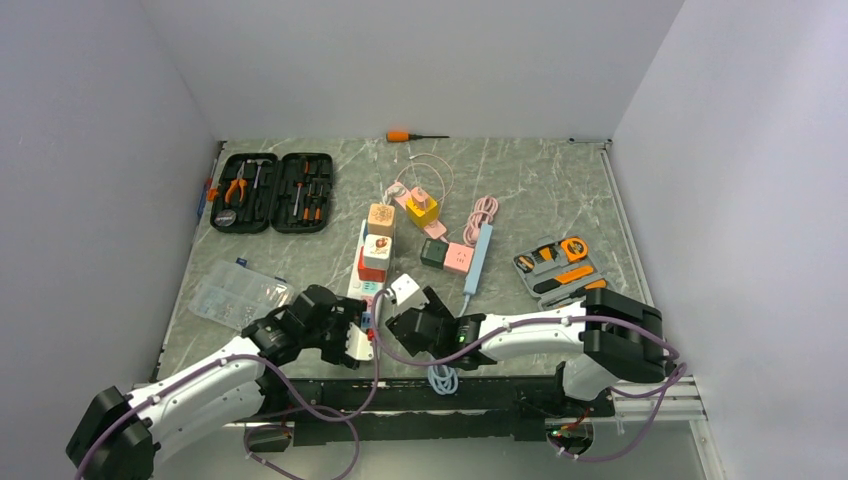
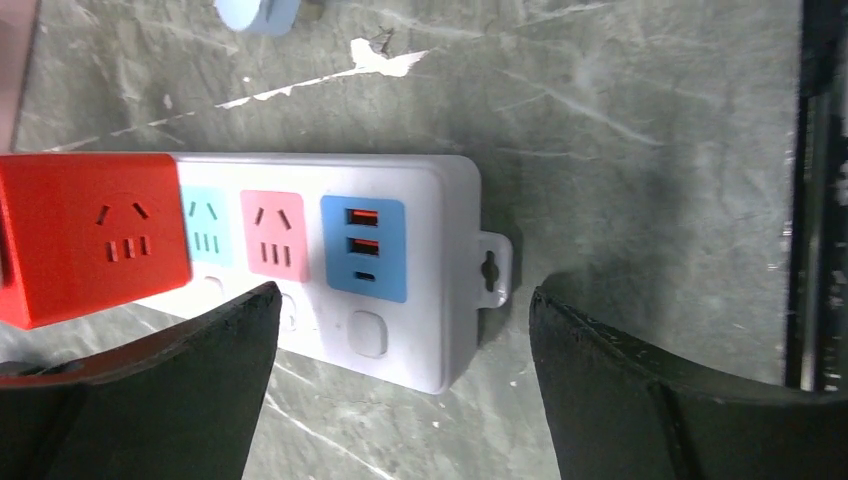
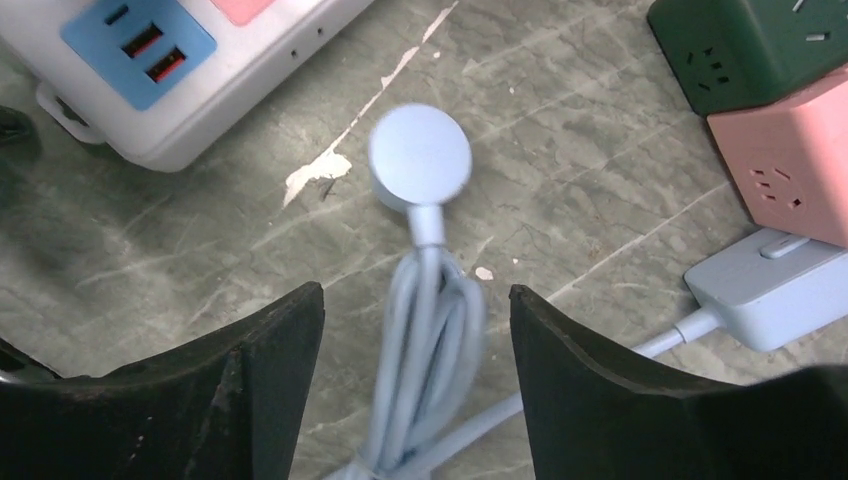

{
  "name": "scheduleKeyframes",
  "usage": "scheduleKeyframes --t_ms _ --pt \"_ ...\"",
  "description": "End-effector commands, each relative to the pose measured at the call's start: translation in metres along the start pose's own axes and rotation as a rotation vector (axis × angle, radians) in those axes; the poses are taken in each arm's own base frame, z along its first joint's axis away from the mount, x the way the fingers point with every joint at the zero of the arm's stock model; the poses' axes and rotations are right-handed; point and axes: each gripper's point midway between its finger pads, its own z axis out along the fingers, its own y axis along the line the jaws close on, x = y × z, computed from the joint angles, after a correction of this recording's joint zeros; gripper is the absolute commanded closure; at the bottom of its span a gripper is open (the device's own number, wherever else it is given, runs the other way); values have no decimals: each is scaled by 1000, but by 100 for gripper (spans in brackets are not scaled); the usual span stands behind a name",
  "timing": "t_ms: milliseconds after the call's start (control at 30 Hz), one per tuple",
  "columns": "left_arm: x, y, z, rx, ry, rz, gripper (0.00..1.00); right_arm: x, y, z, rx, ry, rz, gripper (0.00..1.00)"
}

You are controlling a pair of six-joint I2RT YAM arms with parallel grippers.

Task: Pull the plug off the socket
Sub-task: Remove the plug from the socket.

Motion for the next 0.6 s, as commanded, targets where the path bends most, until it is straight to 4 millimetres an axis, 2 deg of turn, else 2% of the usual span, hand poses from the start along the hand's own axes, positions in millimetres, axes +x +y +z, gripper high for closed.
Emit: scheduleKeyframes --t_ms 0,67,133,233,267,300,367,433,500,567 --pt "-13 -8 -8 65 -33 -102 4 -19 -7 -13 -2 -22 78 27" --pt "-25 0 -15 59 -55 -148 2 -37 -20 -24 -8 -59 147 24" --pt "-42 11 -27 56 -88 -213 1 -64 -42 -40 -34 -127 258 20" --pt "-74 33 -48 41 -160 -297 1 -97 -88 -64 -83 -241 459 17" --pt "-83 40 -55 35 -178 -317 1 -101 -111 -66 -48 -267 521 16" --pt "-92 48 -62 24 -195 -332 1 -104 -126 -69 -24 -283 556 15" --pt "-104 61 -72 11 -213 -359 1 -98 -148 -68 56 -250 593 12" --pt "-112 71 -80 0 -219 -378 1 -85 -163 -60 142 -190 607 8" --pt "-121 83 -85 -29 -245 -391 1 -71 -168 -50 192 -130 619 1" --pt "-133 97 -91 -77 -297 -376 1 -59 -169 -42 207 -94 641 0"
